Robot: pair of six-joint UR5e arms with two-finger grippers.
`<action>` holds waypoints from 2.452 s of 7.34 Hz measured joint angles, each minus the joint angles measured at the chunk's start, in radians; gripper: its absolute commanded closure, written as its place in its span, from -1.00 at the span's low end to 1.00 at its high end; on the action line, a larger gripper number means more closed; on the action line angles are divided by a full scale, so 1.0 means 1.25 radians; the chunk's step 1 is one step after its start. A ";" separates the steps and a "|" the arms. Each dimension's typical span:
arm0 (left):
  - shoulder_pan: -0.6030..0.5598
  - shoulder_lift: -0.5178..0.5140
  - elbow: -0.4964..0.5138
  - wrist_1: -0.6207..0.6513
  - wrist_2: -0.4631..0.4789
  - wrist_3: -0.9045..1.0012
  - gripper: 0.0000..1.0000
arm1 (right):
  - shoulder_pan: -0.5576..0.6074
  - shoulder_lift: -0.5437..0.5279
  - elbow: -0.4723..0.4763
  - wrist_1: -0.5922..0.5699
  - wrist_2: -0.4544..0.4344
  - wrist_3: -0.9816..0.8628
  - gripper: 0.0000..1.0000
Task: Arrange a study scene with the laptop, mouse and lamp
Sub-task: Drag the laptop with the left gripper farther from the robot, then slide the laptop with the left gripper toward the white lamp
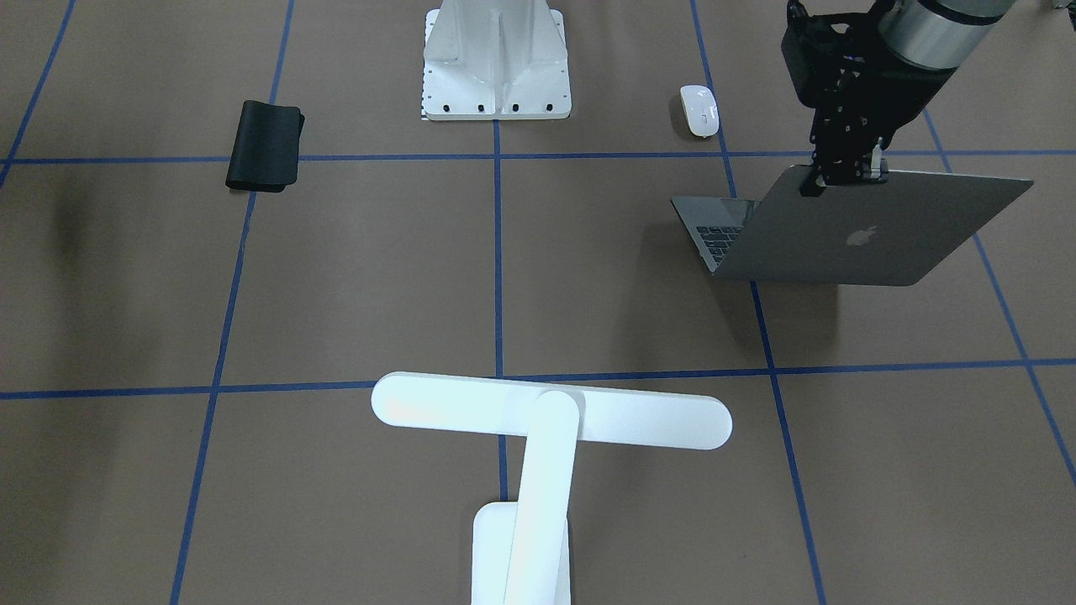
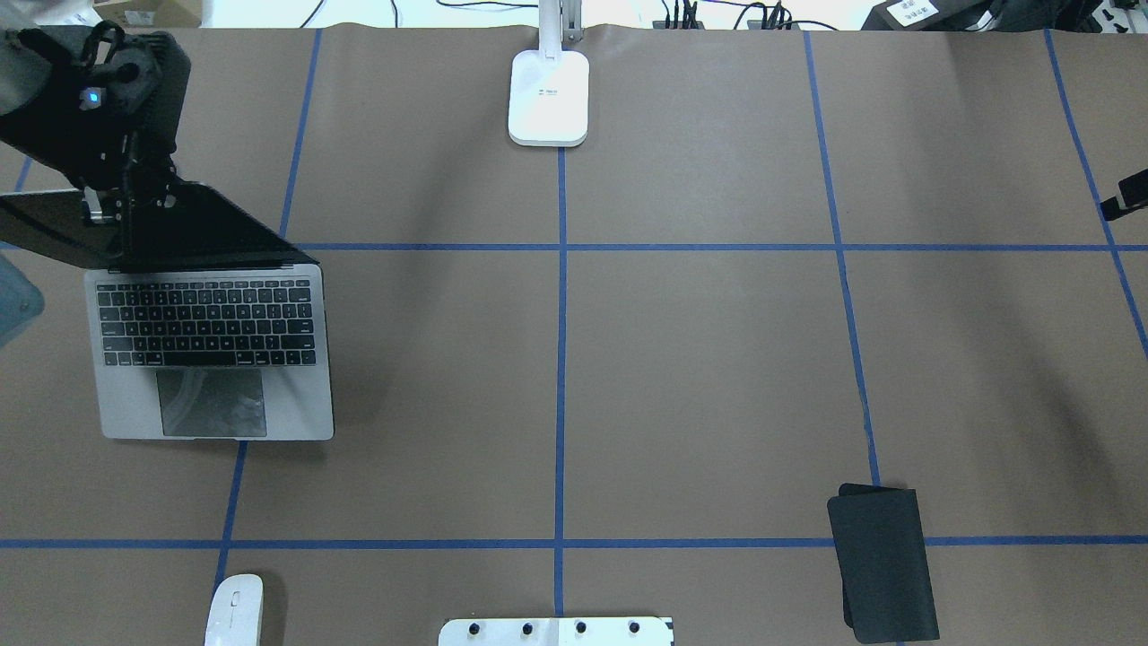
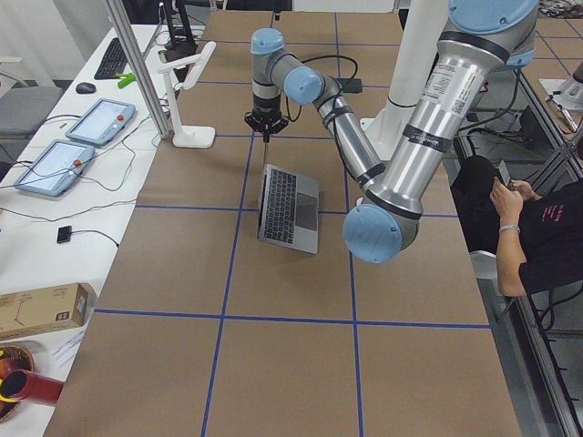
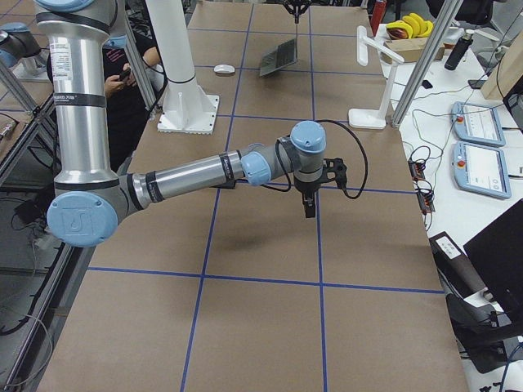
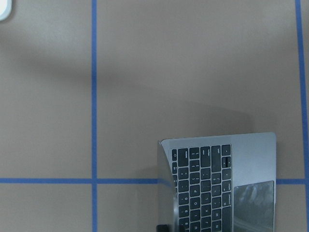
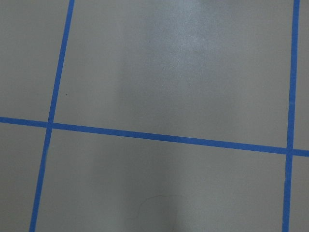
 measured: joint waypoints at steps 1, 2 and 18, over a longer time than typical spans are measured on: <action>0.004 -0.044 0.026 0.003 0.010 -0.003 1.00 | 0.000 0.001 -0.002 0.000 0.000 0.000 -1.00; 0.013 -0.092 0.063 0.004 0.022 -0.008 1.00 | 0.000 0.002 -0.004 0.001 -0.001 -0.001 -1.00; 0.161 -0.269 0.231 -0.104 0.183 -0.153 1.00 | -0.001 0.015 -0.039 0.005 0.000 -0.001 -1.00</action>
